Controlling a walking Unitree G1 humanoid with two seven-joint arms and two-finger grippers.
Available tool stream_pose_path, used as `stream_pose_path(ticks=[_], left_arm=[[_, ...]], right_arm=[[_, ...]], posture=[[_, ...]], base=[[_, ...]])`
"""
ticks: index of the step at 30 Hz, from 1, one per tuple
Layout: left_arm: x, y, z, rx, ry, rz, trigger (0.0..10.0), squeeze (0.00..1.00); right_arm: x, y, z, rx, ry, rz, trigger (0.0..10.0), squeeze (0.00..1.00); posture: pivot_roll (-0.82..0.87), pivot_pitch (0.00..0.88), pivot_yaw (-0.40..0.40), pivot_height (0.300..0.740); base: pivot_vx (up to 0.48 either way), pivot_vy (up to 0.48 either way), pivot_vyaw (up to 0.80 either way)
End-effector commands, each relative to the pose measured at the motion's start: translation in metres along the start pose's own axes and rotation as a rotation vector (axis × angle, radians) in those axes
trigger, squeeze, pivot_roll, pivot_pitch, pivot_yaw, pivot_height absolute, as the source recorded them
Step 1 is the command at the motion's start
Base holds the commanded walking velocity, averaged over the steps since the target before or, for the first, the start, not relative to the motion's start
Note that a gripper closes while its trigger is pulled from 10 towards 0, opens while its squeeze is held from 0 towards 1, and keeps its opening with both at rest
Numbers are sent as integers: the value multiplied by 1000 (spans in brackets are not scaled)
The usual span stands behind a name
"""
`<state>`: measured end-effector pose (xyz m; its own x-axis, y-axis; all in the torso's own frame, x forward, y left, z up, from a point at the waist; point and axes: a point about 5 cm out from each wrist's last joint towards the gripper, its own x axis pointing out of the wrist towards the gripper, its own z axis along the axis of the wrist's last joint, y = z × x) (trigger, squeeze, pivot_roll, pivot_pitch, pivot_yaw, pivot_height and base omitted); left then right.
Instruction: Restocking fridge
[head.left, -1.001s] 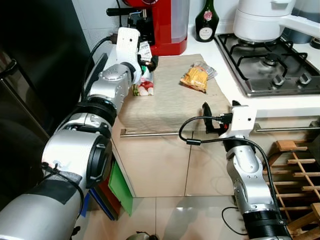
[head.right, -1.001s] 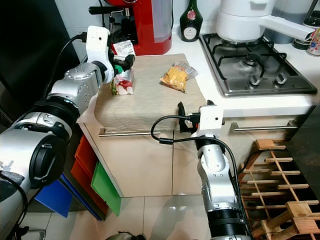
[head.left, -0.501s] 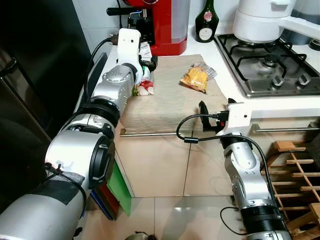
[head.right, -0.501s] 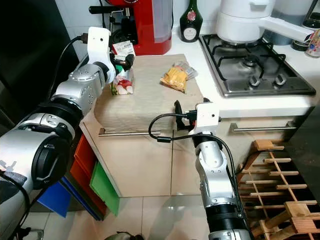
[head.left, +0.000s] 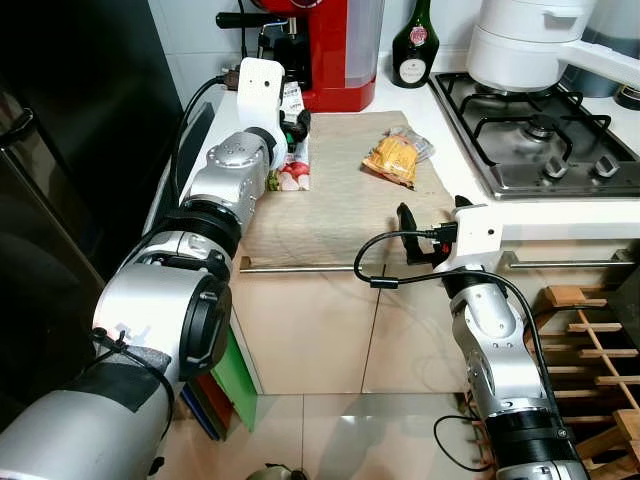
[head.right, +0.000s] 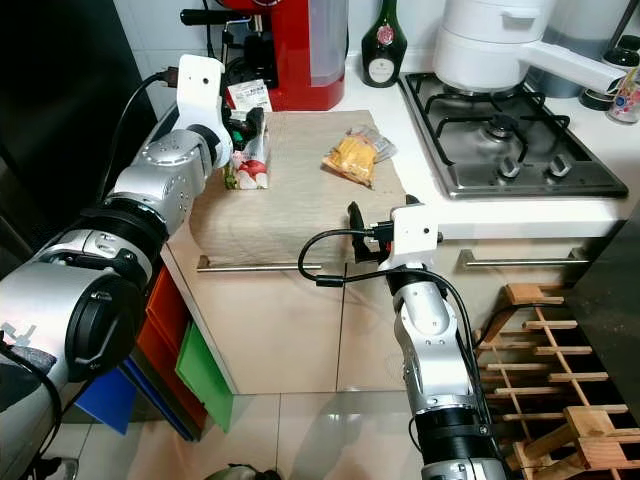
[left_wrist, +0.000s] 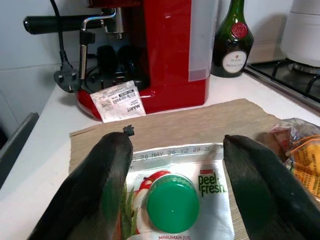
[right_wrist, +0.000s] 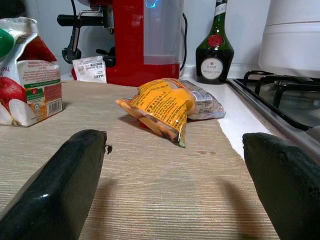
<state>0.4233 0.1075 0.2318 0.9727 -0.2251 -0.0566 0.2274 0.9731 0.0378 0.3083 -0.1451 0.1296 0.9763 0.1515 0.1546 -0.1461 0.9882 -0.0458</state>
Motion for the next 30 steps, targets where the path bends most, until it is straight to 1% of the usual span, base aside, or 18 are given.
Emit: stream_pose_path(ticks=[1, 6, 7, 13, 14, 16, 17, 18, 19, 20, 21, 22, 23, 24, 25, 26, 27, 30], left_arm=[[-4, -2, -33, -5, 123, -11, 0, 0], [0, -2, 9, 4, -61, -44, 0, 0], [0, -2, 25, 6, -121, -57, 0, 0], [-1, -3, 39, -7, -184, -84, 0, 0], [-2, -6, 44, 16, -232, -112, 0, 0], [-3, -5, 46, 21, -244, -117, 2745, 0], [-3, -5, 46, 21, -244, -117, 2745, 0], [-4, -3, 45, 29, -247, -112, 4235, 0], [-4, -1, 44, 24, -252, -107, 1569, 0], [-5, 0, 44, 21, -256, -104, 1569, 0], [-5, 2, 44, 19, -254, -102, 0, 0], [-5, 2, 43, 17, -252, -101, 0, 0], [-5, 4, 43, 25, -247, -92, 3686, 0], [-6, 5, 44, 29, -246, -84, 10000, 0], [-6, 7, 45, 28, -250, -70, 10000, 0], [-6, 7, 46, 28, -249, -66, 10000, 741], [-6, 8, 46, 29, -249, -63, 10000, 1000], [-6, 7, 49, 101, -258, -54, 10000, 1000]], right_arm=[[0, -2, 4, -1, -6, -8, 10000, 0], [-4, -5, 4, 4, -12, -43, 10000, 0], [-6, -6, 3, 3, -5, -42, 10000, 0], [-6, -7, 4, -5, -2, -32, 10000, 0], [-5, -8, 4, -6, -3, -36, 10000, 0], [-4, -8, 4, -7, -2, -35, 10000, 0], [-4, -8, 4, -7, -2, -35, 10000, 0], [-4, -6, 4, -6, -2, -30, 10000, 0], [-4, -5, 4, -5, -1, -26, 10000, 0], [-4, -4, 4, -4, -1, -24, 10000, 0], [-5, -3, 3, -4, 1, -22, 10000, 0], [-6, -4, 3, -4, 3, -22, 10000, 0], [-6, -4, 3, -4, 4, -23, 10000, 0], [-6, -4, 2, -4, 6, -24, 10000, 0], [-6, -5, 2, -5, 7, -26, 10000, 0], [-6, -5, 2, -5, 7, -26, 10000, 0], [-6, -5, 2, -5, 7, -27, 10000, 0], [-8, -8, 3, -6, 6, -44, 10000, 0]], posture=[[-176, 0, 97, 740], [-185, 0, 100, 740], [-185, 0, 93, 740], [-177, 0, 81, 740], [-176, 0, 79, 740], [-175, 0, 76, 740], [-175, 0, 76, 740], [-175, 0, 76, 740], [-175, 0, 76, 740], [-175, 0, 76, 740], [-174, 0, 75, 740], [-174, 0, 75, 740], [-174, 0, 76, 740], [-176, 0, 77, 740], [-176, 0, 77, 740], [-178, 0, 79, 740], [-180, 0, 80, 740], [-183, 0, 82, 740]], base=[[0, 0, 0], [0, 0, 0], [0, 0, 0], [0, 0, 0], [0, 0, 0], [0, 0, 0], [0, 0, 0], [0, 0, 0], [0, 0, 0], [0, 0, 0], [0, 0, 0], [0, 0, 0], [0, 0, 0], [0, 0, 0], [0, 0, 0], [0, 0, 0], [0, 0, 0], [0, 0, 0]])
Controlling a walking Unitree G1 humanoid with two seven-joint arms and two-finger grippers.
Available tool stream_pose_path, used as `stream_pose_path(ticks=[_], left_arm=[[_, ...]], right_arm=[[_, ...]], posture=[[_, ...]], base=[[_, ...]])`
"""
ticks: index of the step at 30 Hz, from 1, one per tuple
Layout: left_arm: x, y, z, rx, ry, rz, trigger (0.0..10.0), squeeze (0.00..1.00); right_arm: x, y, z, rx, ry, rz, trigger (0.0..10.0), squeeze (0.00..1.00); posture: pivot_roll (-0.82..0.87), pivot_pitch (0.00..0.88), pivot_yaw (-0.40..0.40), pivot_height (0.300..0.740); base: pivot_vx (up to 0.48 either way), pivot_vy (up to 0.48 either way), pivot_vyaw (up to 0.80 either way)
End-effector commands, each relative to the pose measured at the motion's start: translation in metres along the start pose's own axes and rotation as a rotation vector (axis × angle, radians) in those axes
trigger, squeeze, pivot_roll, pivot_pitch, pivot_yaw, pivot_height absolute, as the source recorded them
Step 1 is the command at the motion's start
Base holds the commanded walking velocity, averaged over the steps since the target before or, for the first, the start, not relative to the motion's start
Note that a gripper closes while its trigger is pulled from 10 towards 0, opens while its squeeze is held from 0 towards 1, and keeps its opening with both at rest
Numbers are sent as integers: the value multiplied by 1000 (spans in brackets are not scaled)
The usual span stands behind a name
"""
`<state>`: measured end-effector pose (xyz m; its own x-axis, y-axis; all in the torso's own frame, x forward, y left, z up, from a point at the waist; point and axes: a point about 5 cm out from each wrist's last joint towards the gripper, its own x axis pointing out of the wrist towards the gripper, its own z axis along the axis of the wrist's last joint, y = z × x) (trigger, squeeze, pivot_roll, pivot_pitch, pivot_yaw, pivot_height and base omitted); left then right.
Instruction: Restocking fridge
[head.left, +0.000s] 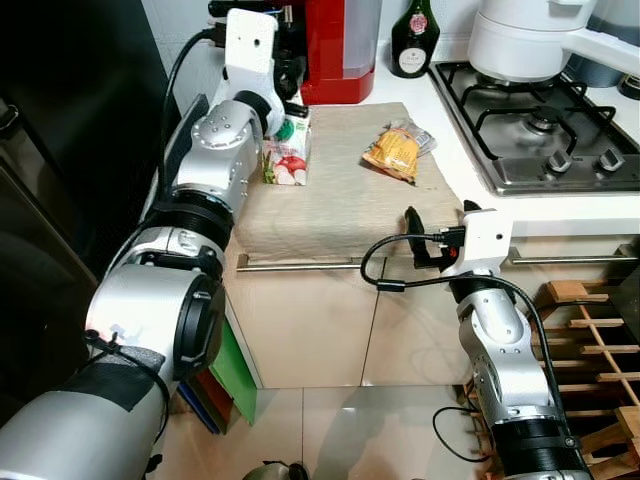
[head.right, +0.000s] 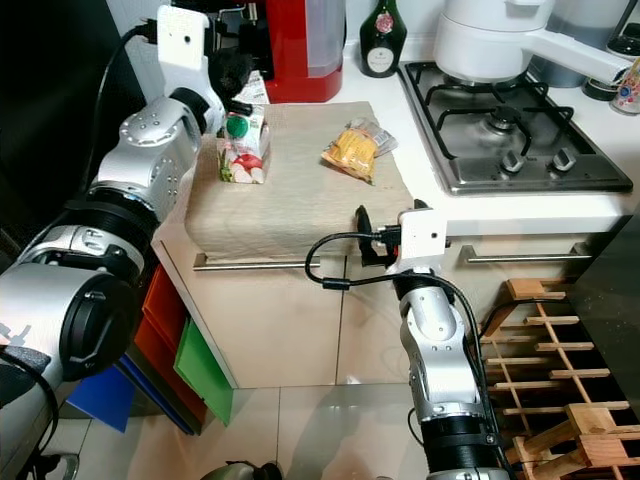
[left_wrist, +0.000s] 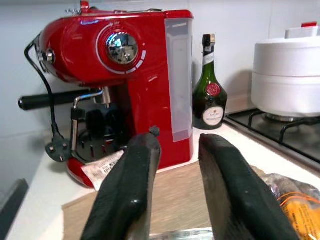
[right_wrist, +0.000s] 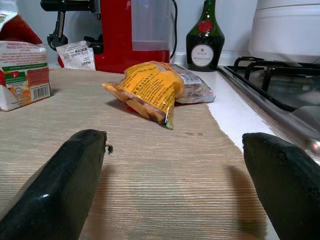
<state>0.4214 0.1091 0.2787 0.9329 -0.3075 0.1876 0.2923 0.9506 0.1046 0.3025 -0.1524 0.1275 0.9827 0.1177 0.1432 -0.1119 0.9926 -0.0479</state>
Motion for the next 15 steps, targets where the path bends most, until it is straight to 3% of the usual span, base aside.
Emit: stream_pose_path(ticks=[1, 4, 8, 12, 14, 15], left_arm=[[-1, 4, 3, 41, -5, 14, 10000, 1000], [-2, -4, -15, 77, 65, -1, 10000, 1000], [-8, -13, -45, 43, 178, -3, 10000, 1000], [-11, -21, -57, -80, 202, 3, 10000, 1000], [-12, -21, -58, -91, 197, 11, 10000, 1000], [-11, -20, -55, -59, 175, 12, 10000, 1000]], right_arm=[[-1, -2, 4, 2, -7, -10, 10000, 0], [-2, -4, 3, 1, -4, -19, 10000, 0], [-3, -5, 4, 0, -4, -16, 10000, 0], [-4, -9, 8, 29, -23, -19, 10000, 0], [-5, -7, 9, 68, -26, 1, 10000, 0], [-5, -2, 12, 77, -36, 50, 10000, 0]], posture=[[-183, 0, 82, 740], [-193, 0, 80, 740], [-197, 0, 74, 740], [-207, 0, 52, 740], [-209, 0, 48, 740], [-214, 0, 50, 740]], base=[[0, 0, 0], [0, 0, 0], [0, 0, 0], [0, 0, 0], [0, 0, 0], [0, 0, 0]])
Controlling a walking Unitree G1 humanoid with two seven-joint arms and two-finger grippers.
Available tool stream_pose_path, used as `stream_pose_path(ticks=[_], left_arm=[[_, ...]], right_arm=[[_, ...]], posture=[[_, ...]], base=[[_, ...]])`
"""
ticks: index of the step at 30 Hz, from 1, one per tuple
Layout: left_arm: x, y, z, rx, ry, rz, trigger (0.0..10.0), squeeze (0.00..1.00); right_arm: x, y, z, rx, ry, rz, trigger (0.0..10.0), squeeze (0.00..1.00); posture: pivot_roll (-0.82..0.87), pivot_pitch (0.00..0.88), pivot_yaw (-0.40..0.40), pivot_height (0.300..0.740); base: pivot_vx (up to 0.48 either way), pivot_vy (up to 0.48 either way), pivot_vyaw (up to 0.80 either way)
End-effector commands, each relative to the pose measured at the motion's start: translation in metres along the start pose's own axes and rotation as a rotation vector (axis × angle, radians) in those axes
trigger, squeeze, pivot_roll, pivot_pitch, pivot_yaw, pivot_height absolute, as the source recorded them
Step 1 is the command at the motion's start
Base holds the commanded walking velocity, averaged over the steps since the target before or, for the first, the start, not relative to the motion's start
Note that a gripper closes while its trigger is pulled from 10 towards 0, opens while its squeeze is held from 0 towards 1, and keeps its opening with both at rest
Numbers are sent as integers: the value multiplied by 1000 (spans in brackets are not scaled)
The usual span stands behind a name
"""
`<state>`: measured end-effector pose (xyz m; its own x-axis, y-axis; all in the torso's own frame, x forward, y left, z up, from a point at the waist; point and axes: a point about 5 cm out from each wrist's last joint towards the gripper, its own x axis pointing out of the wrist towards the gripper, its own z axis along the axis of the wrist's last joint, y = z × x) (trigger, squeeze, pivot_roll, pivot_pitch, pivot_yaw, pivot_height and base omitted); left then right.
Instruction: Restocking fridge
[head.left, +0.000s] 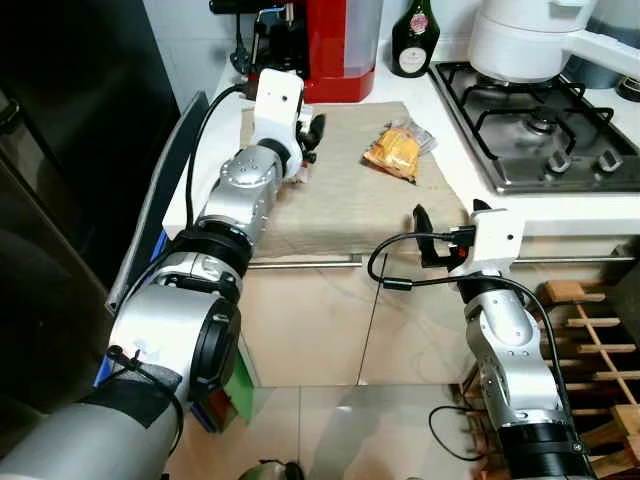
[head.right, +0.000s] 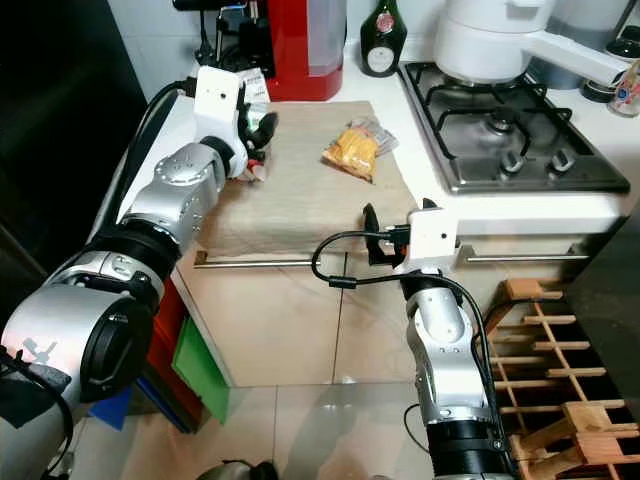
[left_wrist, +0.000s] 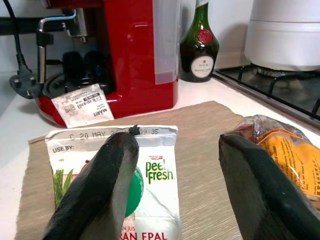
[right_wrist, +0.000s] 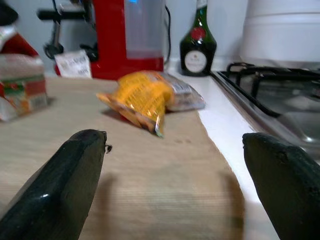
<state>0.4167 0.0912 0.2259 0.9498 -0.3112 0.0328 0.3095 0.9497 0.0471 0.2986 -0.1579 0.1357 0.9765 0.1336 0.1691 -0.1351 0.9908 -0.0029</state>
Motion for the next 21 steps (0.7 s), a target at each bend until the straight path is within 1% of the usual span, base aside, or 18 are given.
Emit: stream_pose_path(ticks=[1, 5, 8, 9, 10, 11, 12, 15, 19, 21], left_arm=[[-1, 4, -1, 35, -7, 23, 10000, 1000], [0, 6, 5, 19, -22, 26, 10000, 1000], [1, 13, 25, 2, -93, 57, 10000, 1000], [1, 16, 31, 6, -114, 64, 10000, 1000], [1, 16, 31, 6, -114, 64, 10000, 1000], [1, 17, 36, 9, -128, 70, 10000, 1000], [1, 21, 45, 20, -158, 80, 10000, 1000], [1, 24, 50, 32, -163, 95, 10000, 1000], [1, 25, 50, 34, -154, 100, 10000, 1000], [2, 23, 48, 20, -130, 92, 10000, 1000]], right_arm=[[-2, 11, 7, 37, -20, 97, 10000, 0], [-3, 13, 9, 50, -15, 125, 10000, 0], [-6, 9, 12, 23, -20, 119, 10000, 0], [-7, 8, 13, 18, -21, 115, 10000, 0], [-7, 8, 13, 18, -21, 115, 10000, 0], [-8, 8, 13, 19, -19, 115, 10000, 0], [-10, 7, 11, 23, -8, 113, 10000, 0], [-11, 10, 9, 31, 4, 118, 10000, 0], [-11, 11, 9, 33, 7, 119, 10000, 0], [-10, 11, 9, 34, 9, 119, 10000, 0]], posture=[[-219, 0, 56, 740], [-219, 0, 56, 740], [-222, 0, 60, 740], [-226, 0, 65, 740], [-226, 0, 65, 740], [-226, 0, 65, 740], [-224, 0, 63, 740], [-222, 0, 63, 740], [-222, 0, 63, 740], [-219, 0, 63, 740]], base=[[0, 0, 0], [0, 0, 0], [0, 0, 0], [0, 0, 0], [0, 0, 0], [0, 0, 0], [0, 0, 0], [0, 0, 0], [0, 0, 0], [0, 0, 0]])
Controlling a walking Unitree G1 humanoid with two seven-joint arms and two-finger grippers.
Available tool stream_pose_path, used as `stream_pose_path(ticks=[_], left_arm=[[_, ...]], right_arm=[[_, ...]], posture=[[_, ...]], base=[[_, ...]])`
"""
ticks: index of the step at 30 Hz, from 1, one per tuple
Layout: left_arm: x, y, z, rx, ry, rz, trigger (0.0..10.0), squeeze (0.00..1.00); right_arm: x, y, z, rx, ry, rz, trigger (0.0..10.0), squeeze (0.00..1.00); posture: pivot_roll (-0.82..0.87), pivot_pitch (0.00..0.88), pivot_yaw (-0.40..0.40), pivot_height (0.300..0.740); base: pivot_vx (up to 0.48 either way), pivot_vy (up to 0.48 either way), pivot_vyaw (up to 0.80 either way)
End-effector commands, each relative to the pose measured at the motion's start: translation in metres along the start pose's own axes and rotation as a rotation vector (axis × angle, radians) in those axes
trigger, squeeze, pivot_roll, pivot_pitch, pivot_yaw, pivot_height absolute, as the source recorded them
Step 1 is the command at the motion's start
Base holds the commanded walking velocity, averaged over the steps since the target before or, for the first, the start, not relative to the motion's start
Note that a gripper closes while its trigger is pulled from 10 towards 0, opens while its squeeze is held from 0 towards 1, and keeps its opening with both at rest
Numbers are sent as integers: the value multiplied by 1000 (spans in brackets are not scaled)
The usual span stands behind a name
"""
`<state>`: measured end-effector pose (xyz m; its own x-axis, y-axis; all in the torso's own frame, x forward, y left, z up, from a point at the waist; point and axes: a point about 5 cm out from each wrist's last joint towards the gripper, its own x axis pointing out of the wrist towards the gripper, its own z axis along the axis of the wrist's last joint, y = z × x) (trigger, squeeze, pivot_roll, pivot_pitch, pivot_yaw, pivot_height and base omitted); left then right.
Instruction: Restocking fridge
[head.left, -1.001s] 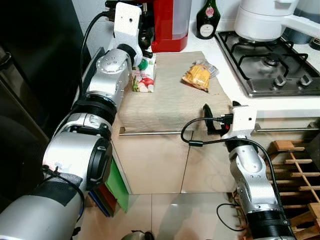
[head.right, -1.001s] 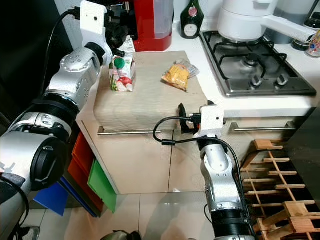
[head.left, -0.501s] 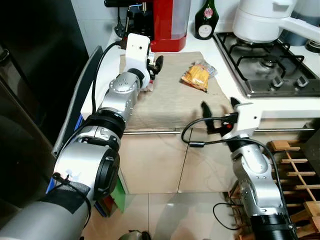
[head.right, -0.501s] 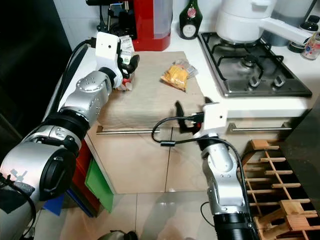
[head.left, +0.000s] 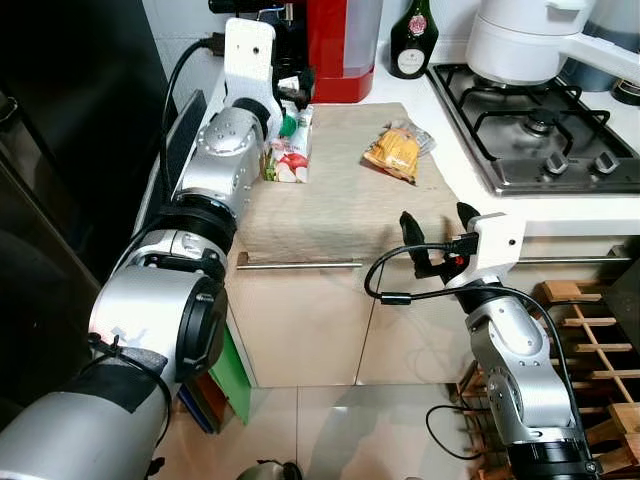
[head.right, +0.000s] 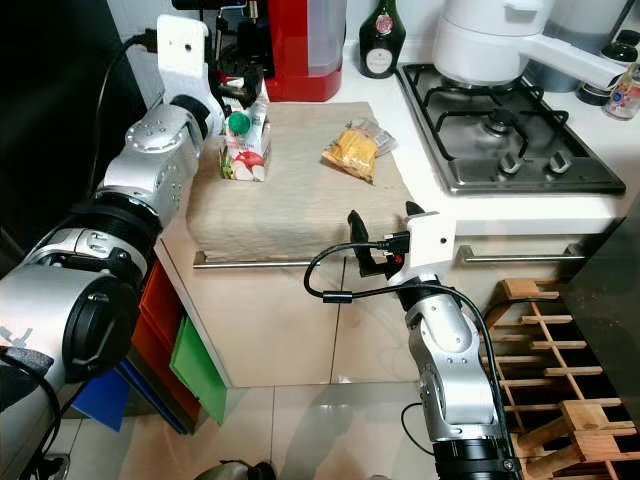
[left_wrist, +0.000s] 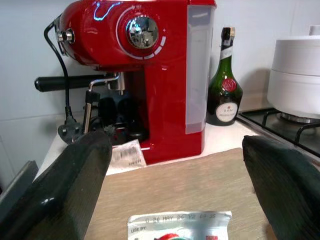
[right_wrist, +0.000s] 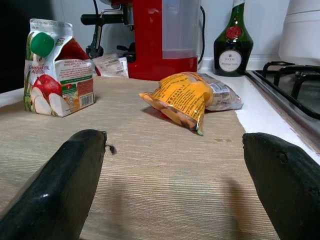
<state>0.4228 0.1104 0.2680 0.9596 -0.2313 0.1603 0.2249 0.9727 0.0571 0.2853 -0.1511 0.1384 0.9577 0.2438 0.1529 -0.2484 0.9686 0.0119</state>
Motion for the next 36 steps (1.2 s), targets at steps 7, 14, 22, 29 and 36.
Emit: stream_pose_path(ticks=[7, 14, 22, 29, 36], left_arm=[[3, -11, -6, -56, 74, -12, 10000, 1000], [2, -22, -16, -43, 128, -46, 10000, 1000], [0, -17, -25, -11, 165, 5, 10000, 1000], [-3, -15, -36, -36, 225, 28, 10000, 0], [-6, -16, -44, -66, 255, 30, 10000, 0]], right_arm=[[2, 4, 3, 1, -2, 9, 10000, 0], [2, 5, 2, -1, 1, 9, 10000, 0], [0, 5, 0, -1, 11, 4, 10000, 0], [0, 6, -2, 2, 19, 7, 10000, 0], [-1, 7, -2, 4, 24, 8, 10000, 0]], posture=[[-217, 0, 66, 740], [-219, 0, 69, 740], [-221, 0, 68, 740], [-218, 0, 66, 740], [-218, 0, 68, 740]], base=[[0, 0, 0], [0, 0, 0], [0, 0, 0], [0, 0, 0], [0, 0, 0]])
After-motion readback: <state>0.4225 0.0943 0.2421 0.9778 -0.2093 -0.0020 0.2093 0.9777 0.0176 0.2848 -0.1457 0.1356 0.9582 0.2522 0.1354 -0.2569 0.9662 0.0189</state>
